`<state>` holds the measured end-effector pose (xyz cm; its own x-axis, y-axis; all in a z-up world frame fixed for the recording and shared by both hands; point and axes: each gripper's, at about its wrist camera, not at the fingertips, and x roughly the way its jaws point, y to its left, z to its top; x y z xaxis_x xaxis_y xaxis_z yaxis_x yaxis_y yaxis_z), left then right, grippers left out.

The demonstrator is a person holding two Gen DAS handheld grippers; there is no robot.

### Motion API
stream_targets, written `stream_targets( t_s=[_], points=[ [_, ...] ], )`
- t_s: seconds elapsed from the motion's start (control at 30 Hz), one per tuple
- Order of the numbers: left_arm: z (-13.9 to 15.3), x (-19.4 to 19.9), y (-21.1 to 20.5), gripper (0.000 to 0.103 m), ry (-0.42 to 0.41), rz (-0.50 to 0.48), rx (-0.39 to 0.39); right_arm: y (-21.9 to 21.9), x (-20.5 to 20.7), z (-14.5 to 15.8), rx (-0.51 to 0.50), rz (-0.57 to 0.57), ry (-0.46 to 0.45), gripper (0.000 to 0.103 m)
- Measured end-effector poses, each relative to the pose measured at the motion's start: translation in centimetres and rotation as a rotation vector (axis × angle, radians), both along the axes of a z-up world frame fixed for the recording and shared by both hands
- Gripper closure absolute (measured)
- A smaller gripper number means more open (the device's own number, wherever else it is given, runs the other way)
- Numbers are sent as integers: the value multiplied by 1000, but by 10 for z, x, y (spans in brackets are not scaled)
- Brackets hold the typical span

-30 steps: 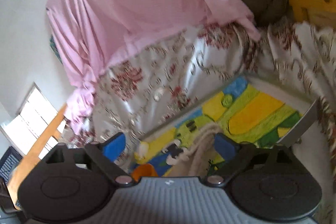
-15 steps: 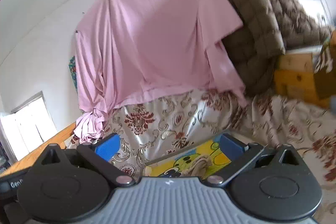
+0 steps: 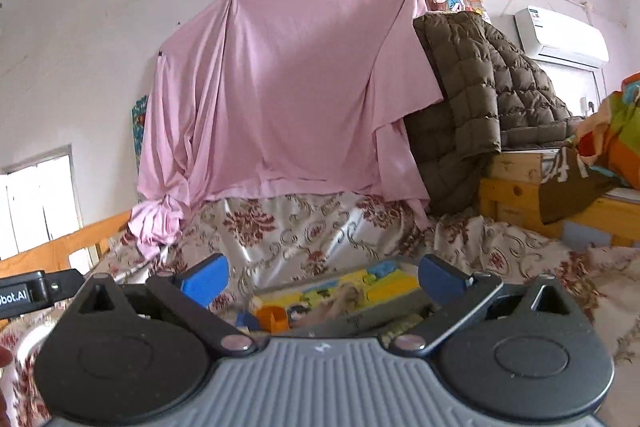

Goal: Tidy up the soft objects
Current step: 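Lift both open tools out of the tray back toward the pile, then grasp the striped towel with the left tool while the right grasps the whale-print cloth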

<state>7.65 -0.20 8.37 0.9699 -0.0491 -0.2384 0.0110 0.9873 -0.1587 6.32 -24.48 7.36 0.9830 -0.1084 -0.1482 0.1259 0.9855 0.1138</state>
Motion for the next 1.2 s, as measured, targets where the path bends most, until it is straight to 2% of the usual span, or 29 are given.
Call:
stream_targets(
  t_s=[0.23,0.37,0.5,0.7,0.77,0.87,1.07,1.2],
  points=[
    [-20,-20,11,1,66,-22,-3,7,-13,-20,-72,-2,71,0],
    [-27,-25,15,1,91,-18,3,2,-19,-25,-48,-4,102,0],
    [-36,-22,15,1,162,-34,13,-2,-23,-34,-19,4,166,0],
    [-48,-16,14,1,248,-110,-6,-8,-22,-48,53,-8,292,0],
    [-53,-13,9,1,305,-164,3,-12,-17,-56,75,-5,361,0],
    [-65,-10,-5,1,388,-238,44,-14,-8,-68,97,-12,458,0],
    [-74,-20,-31,1,368,-328,217,-16,0,-80,124,-35,547,0],
    [-79,-16,-41,1,394,-379,243,-19,5,-83,143,-32,576,0]
  ],
)
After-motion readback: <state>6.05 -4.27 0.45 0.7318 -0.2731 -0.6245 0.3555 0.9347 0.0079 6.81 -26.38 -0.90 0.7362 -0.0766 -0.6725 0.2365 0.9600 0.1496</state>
